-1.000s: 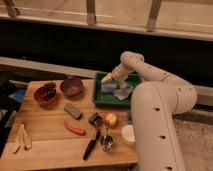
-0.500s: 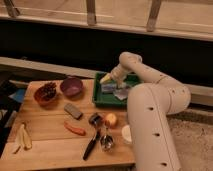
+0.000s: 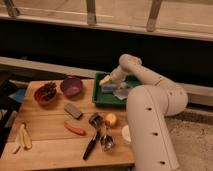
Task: Wipe table surface with sponge
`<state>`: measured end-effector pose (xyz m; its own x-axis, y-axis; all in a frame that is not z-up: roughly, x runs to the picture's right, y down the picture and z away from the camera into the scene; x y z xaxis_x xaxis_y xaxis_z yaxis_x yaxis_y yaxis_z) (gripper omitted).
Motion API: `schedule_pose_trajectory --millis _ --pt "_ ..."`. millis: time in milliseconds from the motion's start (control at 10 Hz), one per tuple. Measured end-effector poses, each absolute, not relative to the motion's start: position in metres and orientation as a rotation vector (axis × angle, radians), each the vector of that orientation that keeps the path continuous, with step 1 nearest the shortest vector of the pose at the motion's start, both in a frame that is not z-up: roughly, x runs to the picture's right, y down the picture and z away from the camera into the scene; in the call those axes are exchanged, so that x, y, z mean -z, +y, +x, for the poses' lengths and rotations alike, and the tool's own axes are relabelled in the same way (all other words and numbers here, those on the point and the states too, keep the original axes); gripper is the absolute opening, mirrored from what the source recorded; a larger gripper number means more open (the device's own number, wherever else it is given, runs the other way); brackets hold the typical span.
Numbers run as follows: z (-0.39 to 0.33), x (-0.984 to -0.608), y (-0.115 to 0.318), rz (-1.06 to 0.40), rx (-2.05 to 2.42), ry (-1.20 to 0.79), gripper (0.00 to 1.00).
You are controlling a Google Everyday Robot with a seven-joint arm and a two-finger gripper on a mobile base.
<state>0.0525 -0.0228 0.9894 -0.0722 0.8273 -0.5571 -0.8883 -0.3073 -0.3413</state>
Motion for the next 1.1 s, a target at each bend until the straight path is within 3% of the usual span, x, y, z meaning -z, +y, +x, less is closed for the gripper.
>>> schedule_pose_trajectory --millis 300,900,1100 --pt "0.059 -0.990 -0.022 -0.804 -1.725 0.108 0.75" --pt "0.065 -0.990 -0.021 -0.791 -1.739 0.114 0.15" --pt "0.066 -0.990 -0.021 -0.787 -1.738 0.123 0.01"
